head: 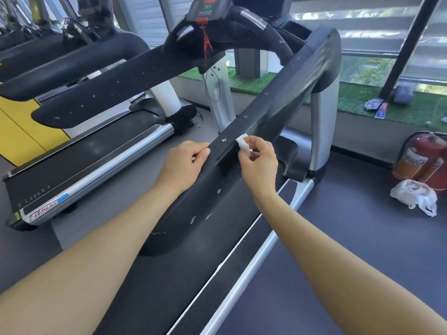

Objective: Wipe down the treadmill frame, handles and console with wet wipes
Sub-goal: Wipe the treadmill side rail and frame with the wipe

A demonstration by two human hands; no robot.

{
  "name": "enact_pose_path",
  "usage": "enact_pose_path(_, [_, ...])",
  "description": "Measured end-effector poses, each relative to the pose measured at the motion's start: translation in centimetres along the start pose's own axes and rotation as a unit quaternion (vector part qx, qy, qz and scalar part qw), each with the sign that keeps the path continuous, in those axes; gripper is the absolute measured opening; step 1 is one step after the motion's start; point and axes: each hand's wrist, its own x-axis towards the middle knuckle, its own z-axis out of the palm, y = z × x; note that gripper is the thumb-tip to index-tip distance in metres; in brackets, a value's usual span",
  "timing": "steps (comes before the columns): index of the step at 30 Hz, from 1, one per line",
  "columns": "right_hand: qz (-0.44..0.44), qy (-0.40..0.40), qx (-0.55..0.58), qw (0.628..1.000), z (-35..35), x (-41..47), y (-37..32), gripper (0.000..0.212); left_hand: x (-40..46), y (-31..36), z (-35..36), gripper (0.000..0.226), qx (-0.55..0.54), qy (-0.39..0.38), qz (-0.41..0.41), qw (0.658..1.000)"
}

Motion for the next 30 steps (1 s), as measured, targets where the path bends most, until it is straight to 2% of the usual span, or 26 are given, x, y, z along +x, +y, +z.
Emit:
enact_pose_path(6, [0.029, 0.022, 0.041, 0.999, 1.4, -3.8, -0.7, 0.018, 0.2, 0.1, -0.1, 0.032, -0.010, -0.014, 0.003, 1.000])
enact_pose_path(13, [-0.021, 0.024, 0.024, 0.999, 3.9, -10.9, 0.6, 0.015, 0.7, -0.5, -0.1, 0.032, -0.001, -0.011, 0.057, 0.998])
enact_pose_path(16, [-0.001, 0.087, 0.051, 0.995, 4.7, -9.7, 0.5, 0.018, 0.7, -0.7, 0.0, 0.033, 0.006, -0.007, 0.079, 0.997])
enact_pose_path(19, [0.058, 0.148, 0.084, 0.984, 4.2, -5.6, 1.0, 0.015, 0.9, -0.7, -0.1, 0.033, 0.010, -0.009, 0.080, 0.997])
enact_pose_path(22, [0.088, 0.182, 0.098, 0.974, 3.4, -2.6, 2.2, 0.018, 1.0, -1.0, 0.2, 0.027, 0.004, -0.016, 0.083, 0.996])
enact_pose_path(24, [0.094, 0.173, 0.114, 0.974, 3.5, -3.0, 2.1, 0.019, 1.1, -1.1, 0.4, 0.019, -0.002, -0.019, 0.089, 0.996])
enact_pose_path(27, [0.049, 0.126, 0.097, 0.986, 4.0, -7.6, 1.5, 0.022, 1.2, -1.2, 0.4, 0.017, 0.001, -0.019, 0.093, 0.996])
enact_pose_path(30, [0.004, 0.085, 0.099, 0.991, 5.1, -12.2, 0.8, 0.025, 0.9, -1.0, 0.2, 0.029, 0.004, -0.019, 0.093, 0.995])
